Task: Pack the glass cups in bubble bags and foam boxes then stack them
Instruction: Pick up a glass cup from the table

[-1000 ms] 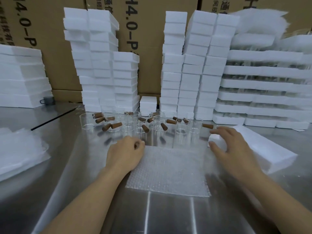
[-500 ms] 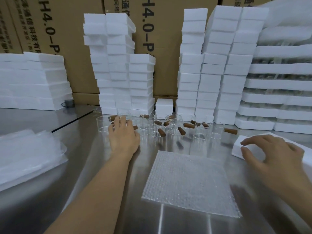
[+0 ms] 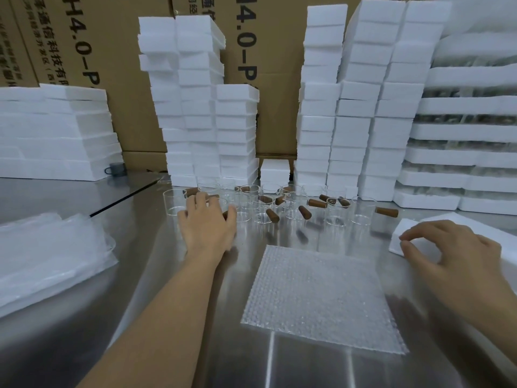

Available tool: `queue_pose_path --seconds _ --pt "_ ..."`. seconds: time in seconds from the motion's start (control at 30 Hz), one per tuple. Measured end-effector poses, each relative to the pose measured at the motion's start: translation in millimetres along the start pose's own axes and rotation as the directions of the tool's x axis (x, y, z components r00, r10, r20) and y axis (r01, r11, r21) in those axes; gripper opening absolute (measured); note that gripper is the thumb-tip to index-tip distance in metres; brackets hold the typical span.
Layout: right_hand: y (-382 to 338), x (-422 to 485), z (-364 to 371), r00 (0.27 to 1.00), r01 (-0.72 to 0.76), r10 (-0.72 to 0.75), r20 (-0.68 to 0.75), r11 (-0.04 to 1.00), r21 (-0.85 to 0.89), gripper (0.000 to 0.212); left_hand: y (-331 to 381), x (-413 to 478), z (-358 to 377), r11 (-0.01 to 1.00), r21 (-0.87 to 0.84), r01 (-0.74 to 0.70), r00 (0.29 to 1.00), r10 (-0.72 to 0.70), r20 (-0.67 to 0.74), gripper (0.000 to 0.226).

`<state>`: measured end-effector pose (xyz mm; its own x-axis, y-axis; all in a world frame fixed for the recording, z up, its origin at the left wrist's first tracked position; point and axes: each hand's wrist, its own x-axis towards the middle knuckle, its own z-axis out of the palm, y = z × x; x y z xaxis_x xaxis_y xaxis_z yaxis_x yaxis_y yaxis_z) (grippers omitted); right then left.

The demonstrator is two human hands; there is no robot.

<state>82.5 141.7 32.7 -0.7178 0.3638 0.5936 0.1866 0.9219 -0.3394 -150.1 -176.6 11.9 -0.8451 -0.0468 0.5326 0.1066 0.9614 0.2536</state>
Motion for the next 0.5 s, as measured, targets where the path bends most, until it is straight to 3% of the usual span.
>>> queue_pose_path --seconds 0.3,0.5 --pt "3.3 1.5 2.5 1.000 -0.022 0.022 0.020 0.999 -0.023 0.013 -18.3 -23.3 -19.1 0.920 -0.334 0.206 0.978 -0.180 0.107 0.017" --pt "1.5 -0.5 1.6 1.000 -0.016 0.016 0.024 1.000 -0.014 0.015 -34.8 -37.6 -28.1 0.754 -0.565 0.336 0.936 -0.334 0.110 0.031"
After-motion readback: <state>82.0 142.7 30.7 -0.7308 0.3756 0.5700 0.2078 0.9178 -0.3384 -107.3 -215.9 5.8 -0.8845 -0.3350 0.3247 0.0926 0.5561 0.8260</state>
